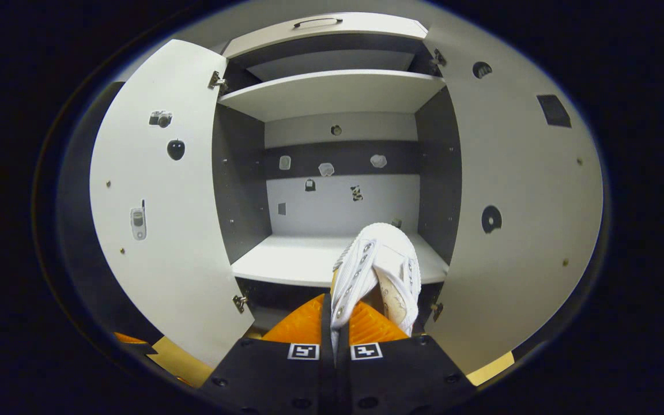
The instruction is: Grab one shoe with the right hand and put it into the shoe cabinet, grab the other shoe with the left hand and put it into the shoe cabinet; then close the right door with the right hand and the left door with the left hand.
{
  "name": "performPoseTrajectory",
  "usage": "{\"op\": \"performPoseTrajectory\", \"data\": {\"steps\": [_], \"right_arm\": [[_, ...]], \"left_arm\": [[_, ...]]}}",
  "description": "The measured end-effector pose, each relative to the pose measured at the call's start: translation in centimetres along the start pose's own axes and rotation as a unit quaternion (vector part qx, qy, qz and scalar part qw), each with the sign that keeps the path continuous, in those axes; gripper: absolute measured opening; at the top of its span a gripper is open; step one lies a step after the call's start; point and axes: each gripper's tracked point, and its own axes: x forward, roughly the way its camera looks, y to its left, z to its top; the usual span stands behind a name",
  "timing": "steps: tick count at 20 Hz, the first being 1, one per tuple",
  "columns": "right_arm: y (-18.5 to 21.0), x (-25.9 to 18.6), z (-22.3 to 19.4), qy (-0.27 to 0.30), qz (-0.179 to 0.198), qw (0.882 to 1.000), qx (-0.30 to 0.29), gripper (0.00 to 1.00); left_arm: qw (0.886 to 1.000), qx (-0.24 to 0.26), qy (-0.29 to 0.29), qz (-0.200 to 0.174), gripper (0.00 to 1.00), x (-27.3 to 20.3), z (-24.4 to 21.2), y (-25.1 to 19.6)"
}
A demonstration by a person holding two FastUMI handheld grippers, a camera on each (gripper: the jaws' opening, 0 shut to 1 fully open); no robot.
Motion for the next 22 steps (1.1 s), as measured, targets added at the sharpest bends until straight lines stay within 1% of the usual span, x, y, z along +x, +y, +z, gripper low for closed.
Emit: {"op": "performPoseTrajectory", "data": {"steps": [3, 4, 6, 10, 12, 17, 22], "right_arm": [[-0.4, 3.3, 3.6, -0.037, -0.004, 0.999, -0.021, 0.05], [-0.7, 4.5, 4.2, -0.04, -0.006, 0.999, -0.031, 0.05], [-1.3, 6.9, 5.0, -0.04, -0.009, 0.998, -0.046, 0.05], [-2.5, 12.3, 5.8, -0.028, -0.017, 0.998, -0.05, 0.05], [-3.1, 15.2, 5.6, -0.015, -0.018, 0.998, -0.065, 0.05], [-3.6, 21.7, 2.8, 0.042, -0.017, 0.994, -0.096, 0.05], [-4.6, 25.6, 0.3, 0.108, -0.014, 0.991, -0.08, 0.05]], "left_arm": [[1.0, -0.011, -0.005, 0.002, 0.95, -0.1, 0.4, 0.1], [1.0, -0.013, -0.009, 0.005, 0.95, 0.0, 0.5, 0.2], [1.0, -0.013, -0.009, 0.009, 0.95, 0.2, 0.6, 0.3], [0.999, -0.025, -0.011, 0.023, 0.95, 0.6, 0.8, 0.4], [0.999, -0.025, -0.009, 0.038, 0.95, 1.0, 0.8, 0.8], [0.996, -0.038, -0.013, 0.077, 0.95, 1.6, 1.3, 1.7], [0.992, -0.05, -0.002, 0.119, 0.95, 2.4, 0.4, 2.8]]}}
